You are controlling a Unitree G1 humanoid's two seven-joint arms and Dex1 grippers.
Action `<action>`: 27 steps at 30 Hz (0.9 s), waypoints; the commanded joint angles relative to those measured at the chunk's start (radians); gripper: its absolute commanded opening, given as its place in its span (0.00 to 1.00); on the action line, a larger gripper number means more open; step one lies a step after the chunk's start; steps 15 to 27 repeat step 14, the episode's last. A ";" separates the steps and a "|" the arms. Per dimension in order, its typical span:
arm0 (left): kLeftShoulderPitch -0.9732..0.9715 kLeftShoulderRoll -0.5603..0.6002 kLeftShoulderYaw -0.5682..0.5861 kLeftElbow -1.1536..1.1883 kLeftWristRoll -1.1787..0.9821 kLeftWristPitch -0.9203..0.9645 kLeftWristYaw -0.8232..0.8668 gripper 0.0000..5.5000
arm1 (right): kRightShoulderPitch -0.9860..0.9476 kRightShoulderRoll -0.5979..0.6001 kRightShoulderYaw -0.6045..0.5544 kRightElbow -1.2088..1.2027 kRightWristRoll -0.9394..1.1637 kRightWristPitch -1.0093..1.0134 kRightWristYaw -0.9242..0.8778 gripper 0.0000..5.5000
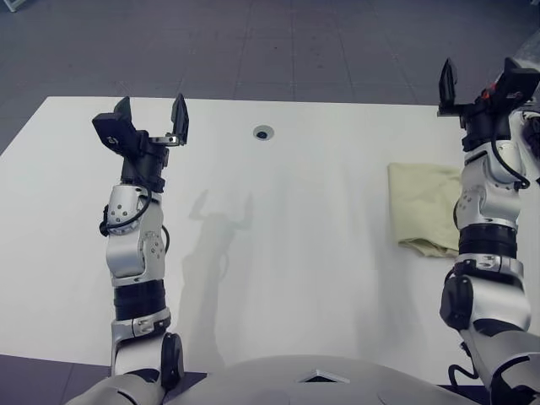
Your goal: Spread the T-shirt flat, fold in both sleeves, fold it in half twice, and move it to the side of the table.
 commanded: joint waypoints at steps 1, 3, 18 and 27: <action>0.120 -0.075 -0.115 -0.095 0.151 -0.050 0.089 0.98 | 0.262 0.281 0.186 -0.502 -0.035 0.134 -0.211 0.98; 0.140 -0.083 -0.132 -0.098 0.200 -0.098 0.105 0.98 | 0.311 0.322 0.221 -0.478 -0.109 0.090 -0.236 0.98; 0.249 -0.113 -0.251 -0.132 0.418 -0.296 0.180 0.98 | 0.439 0.377 0.291 -0.653 -0.151 0.045 -0.178 0.98; 0.249 -0.113 -0.251 -0.132 0.418 -0.296 0.180 0.98 | 0.439 0.377 0.291 -0.653 -0.151 0.045 -0.178 0.98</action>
